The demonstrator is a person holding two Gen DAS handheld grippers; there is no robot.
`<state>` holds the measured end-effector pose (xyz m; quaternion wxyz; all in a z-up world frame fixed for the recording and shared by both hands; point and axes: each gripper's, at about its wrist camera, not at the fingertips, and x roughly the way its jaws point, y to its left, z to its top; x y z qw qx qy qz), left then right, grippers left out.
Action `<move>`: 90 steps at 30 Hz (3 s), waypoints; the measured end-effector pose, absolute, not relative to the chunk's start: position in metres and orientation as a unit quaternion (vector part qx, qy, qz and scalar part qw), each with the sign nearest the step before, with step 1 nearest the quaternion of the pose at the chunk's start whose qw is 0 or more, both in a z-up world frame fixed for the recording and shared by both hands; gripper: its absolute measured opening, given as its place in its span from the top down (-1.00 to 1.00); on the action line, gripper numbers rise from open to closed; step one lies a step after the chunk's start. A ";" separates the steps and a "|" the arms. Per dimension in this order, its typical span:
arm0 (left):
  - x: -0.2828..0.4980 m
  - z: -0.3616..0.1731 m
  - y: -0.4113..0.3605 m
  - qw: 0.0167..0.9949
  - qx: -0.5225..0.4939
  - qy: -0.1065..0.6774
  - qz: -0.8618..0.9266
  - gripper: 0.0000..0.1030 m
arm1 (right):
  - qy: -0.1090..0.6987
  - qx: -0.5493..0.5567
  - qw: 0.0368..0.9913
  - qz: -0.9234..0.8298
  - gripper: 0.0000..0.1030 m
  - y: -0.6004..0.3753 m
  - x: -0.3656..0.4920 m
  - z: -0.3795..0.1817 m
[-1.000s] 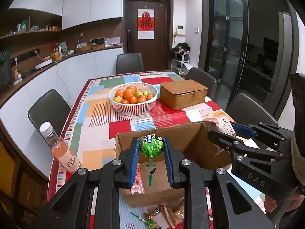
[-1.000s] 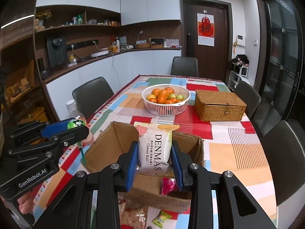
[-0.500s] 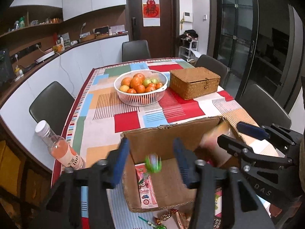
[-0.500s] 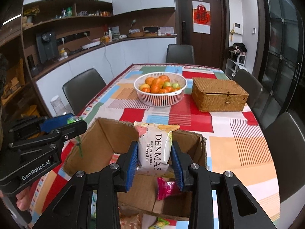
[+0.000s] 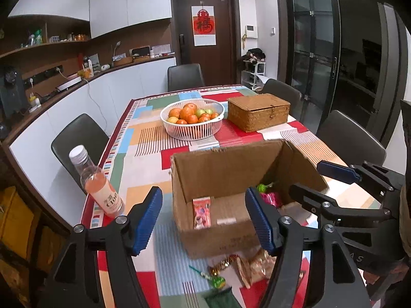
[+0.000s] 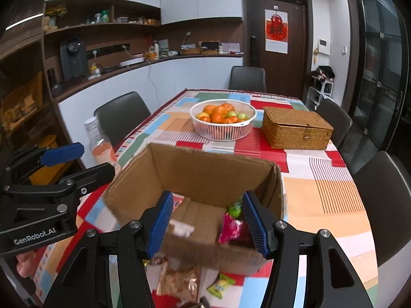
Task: Organize snacks
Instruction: 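Grasp the green-stick lollipop with left gripper while right gripper grasps green candy packet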
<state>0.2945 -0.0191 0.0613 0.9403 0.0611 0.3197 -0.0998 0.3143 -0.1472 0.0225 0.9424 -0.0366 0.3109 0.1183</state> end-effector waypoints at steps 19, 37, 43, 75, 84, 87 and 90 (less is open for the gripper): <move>0.231 0.002 -0.001 0.929 0.059 0.359 -0.070 -0.42 | 0.341 -0.036 0.932 0.116 -0.11 -0.148 0.265 -0.022; 0.232 -0.070 -0.013 0.889 0.061 0.446 -0.078 -0.42 | 0.417 -0.037 0.907 0.050 -0.11 -0.174 0.258 -0.083; 0.242 -0.086 -0.013 0.888 0.067 0.450 -0.071 -0.41 | 0.436 -0.033 0.899 0.036 -0.11 -0.179 0.268 -0.099; 0.293 -0.132 -0.014 0.861 0.028 0.502 -0.073 0.34 | 0.481 0.008 0.876 0.047 0.27 -0.175 0.320 -0.140; 0.296 -0.135 -0.013 0.861 0.026 0.503 -0.074 0.50 | 0.474 -0.007 0.880 0.039 0.55 -0.180 0.324 -0.143; 0.293 -0.132 -0.011 0.863 0.024 0.498 -0.076 0.50 | 0.474 -0.002 0.880 0.039 0.56 -0.179 0.320 -0.142; 0.286 -0.124 -0.014 0.868 0.026 0.490 -0.076 0.50 | 0.469 -0.005 0.882 0.039 0.56 -0.178 0.310 -0.136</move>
